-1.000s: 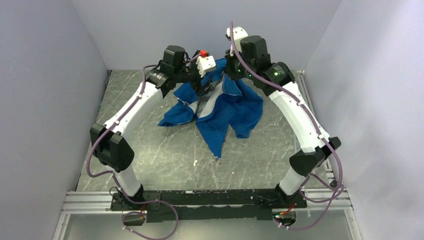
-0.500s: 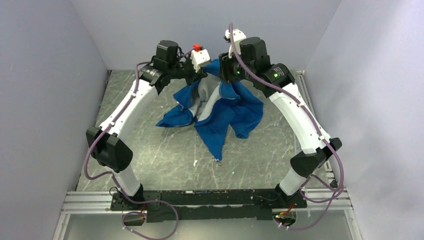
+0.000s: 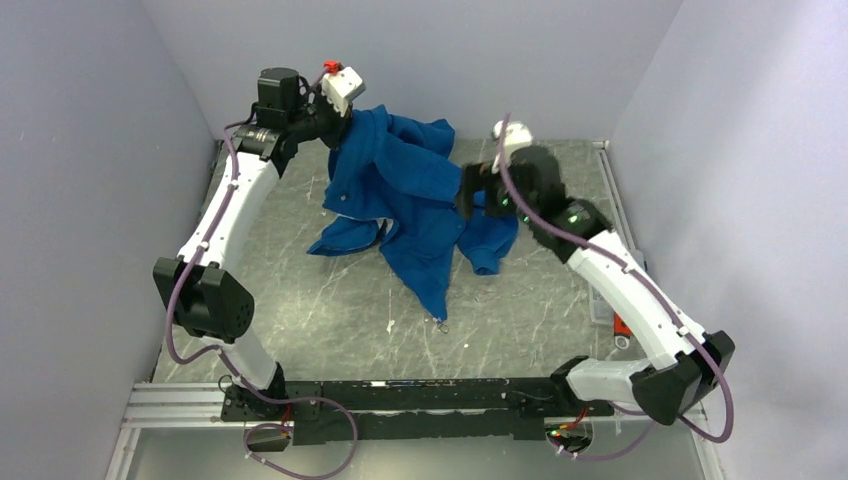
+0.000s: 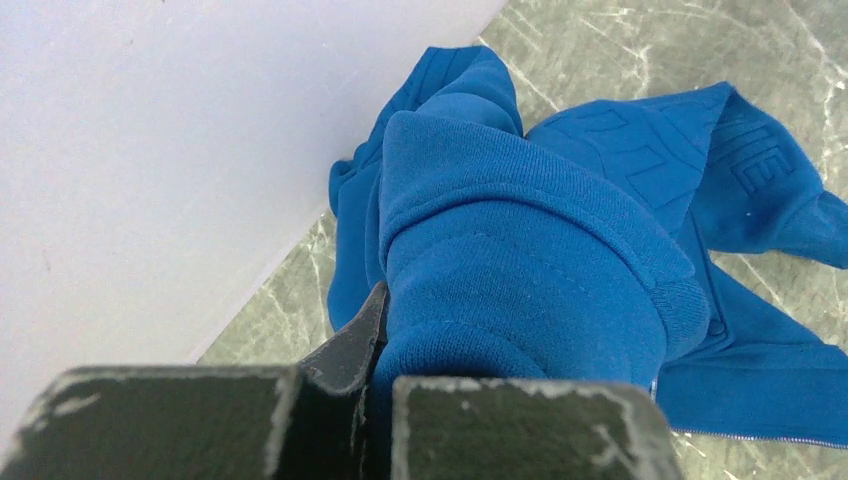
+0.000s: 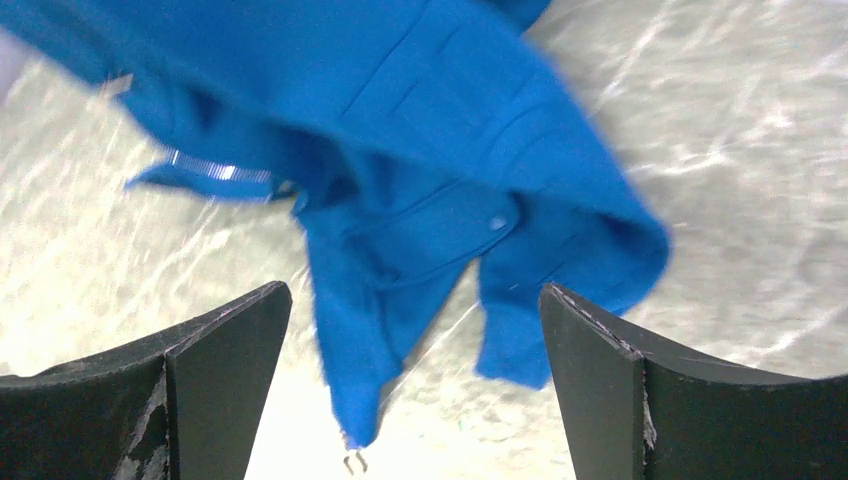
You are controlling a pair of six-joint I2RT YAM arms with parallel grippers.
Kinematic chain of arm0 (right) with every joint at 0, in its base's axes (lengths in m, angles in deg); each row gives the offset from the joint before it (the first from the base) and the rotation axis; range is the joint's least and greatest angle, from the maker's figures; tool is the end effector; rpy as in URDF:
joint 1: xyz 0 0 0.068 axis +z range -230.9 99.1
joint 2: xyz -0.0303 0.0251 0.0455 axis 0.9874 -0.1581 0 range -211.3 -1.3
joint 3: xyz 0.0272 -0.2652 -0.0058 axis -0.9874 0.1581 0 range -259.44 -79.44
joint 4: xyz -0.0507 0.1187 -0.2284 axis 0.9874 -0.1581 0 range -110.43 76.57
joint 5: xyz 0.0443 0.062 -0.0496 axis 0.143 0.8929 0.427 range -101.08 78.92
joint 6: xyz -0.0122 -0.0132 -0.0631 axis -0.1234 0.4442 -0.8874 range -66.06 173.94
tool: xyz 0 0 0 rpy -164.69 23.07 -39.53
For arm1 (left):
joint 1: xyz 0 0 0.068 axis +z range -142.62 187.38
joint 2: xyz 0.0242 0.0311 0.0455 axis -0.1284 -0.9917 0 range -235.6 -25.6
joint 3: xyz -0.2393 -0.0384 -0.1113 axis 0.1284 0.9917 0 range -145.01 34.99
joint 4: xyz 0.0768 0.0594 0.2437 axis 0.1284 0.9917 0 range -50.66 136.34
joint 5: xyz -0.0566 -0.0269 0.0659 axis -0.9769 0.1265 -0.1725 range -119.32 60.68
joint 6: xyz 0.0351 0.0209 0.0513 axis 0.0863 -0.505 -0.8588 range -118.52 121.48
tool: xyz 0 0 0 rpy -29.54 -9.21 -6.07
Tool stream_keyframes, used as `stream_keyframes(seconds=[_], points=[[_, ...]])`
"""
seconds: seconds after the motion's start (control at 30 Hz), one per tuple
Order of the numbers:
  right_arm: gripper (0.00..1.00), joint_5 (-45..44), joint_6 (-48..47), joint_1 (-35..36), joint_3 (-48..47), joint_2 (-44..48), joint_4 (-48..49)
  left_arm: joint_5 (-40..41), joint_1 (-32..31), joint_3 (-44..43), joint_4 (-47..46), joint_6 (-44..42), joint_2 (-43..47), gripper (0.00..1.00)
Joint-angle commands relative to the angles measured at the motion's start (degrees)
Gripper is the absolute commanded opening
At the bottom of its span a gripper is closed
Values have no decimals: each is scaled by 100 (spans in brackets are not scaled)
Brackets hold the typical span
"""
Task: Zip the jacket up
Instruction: Flatten out the jacket at the center of the board.
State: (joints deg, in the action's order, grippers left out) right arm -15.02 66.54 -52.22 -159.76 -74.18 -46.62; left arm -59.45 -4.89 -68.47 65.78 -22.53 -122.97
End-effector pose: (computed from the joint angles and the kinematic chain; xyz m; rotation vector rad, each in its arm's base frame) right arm 0.2591 0.1377 0.3965 -0.2416 2.0264 0.3859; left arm 0.3878 -0.1109 0.4135 0.9101 1.6593 -0.3657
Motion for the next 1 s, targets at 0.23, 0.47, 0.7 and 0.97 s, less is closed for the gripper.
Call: stream_keyframes(seconds=[0.23, 0.47, 0.7, 0.97], points=[[100, -483, 415, 1705, 1770, -631, 2267, 14, 50, -405, -400, 406, 496, 0], [100, -1464, -549, 2620, 536, -2109, 3122, -39, 50, -513, -332, 599, 592, 0], [94, -2834, -1195, 2800, -694, -3490, 3480, 57, 50, -503, -296, 644, 753, 0], [9, -3829, -1812, 2709, -153, -2727, 4183, 405, 93, -678, -207, 752, 828, 0]])
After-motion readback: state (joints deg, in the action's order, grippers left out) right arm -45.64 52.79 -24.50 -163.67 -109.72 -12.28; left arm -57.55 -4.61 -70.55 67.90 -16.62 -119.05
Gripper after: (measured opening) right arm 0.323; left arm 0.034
